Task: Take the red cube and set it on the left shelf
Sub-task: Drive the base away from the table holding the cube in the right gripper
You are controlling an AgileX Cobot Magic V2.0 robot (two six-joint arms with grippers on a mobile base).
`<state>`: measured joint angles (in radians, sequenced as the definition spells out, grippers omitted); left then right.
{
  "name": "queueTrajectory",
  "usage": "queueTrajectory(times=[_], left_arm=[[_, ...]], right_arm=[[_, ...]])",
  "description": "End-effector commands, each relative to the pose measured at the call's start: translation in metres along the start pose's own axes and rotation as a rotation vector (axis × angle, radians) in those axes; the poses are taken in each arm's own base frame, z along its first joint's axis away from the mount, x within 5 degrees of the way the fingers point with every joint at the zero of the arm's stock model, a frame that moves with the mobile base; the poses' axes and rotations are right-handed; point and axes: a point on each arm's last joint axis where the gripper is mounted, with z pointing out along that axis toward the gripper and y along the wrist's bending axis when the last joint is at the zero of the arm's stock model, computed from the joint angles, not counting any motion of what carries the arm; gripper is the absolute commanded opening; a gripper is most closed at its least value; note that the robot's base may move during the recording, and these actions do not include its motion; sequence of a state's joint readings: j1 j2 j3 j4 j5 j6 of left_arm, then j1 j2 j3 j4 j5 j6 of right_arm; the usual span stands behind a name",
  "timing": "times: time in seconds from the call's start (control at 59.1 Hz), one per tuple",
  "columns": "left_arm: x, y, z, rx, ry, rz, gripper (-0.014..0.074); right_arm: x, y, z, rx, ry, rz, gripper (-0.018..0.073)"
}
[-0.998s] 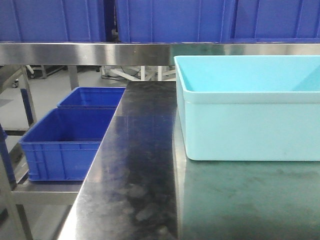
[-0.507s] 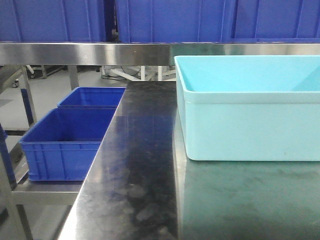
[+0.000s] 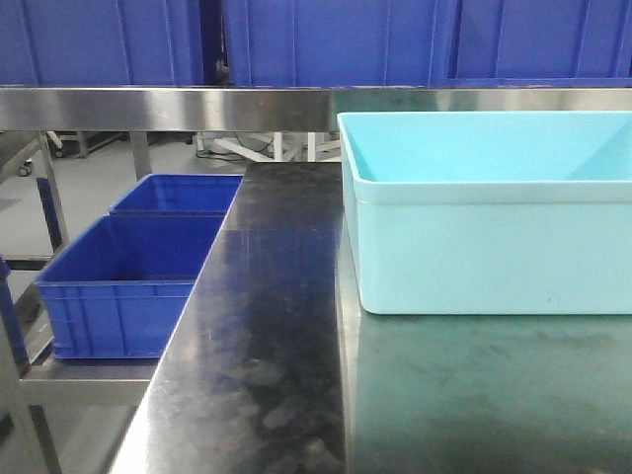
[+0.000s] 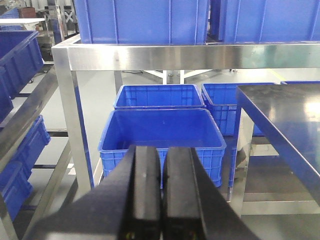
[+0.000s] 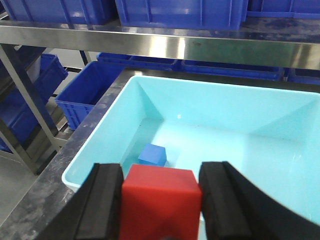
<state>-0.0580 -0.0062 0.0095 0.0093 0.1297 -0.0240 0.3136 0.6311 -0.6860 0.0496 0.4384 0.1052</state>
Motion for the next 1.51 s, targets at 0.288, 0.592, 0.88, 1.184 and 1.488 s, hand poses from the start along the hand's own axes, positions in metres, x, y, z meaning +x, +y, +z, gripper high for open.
queueTrajectory(times=[0.288, 0.592, 0.88, 1.184, 1.488], left_arm=[[-0.0010, -0.0001, -0.0003, 0.003, -0.080, -0.004, 0.0102], [-0.0010, -0.0001, -0.0003, 0.003, -0.080, -0.004, 0.0102], [-0.0010, -0.0001, -0.0003, 0.003, -0.080, -0.004, 0.0102], [-0.0010, -0.0001, -0.0003, 0.003, -0.080, -0.004, 0.0102], [-0.0010, -0.0001, -0.0003, 0.003, -0.080, -0.004, 0.0102]], right_arm=[[-0.0153, 0.0021, -0.0047, -0.013, -0.110, -0.006, 0.0056], [-0.0153, 0.0021, -0.0047, -0.013, -0.110, -0.006, 0.0056], [-0.0153, 0.0021, -0.0047, -0.013, -0.110, -0.006, 0.0056], [-0.0153, 0.0021, -0.0047, -0.013, -0.110, -0.006, 0.0056], [-0.0153, 0.0021, -0.0047, -0.013, -0.110, -0.006, 0.0056]])
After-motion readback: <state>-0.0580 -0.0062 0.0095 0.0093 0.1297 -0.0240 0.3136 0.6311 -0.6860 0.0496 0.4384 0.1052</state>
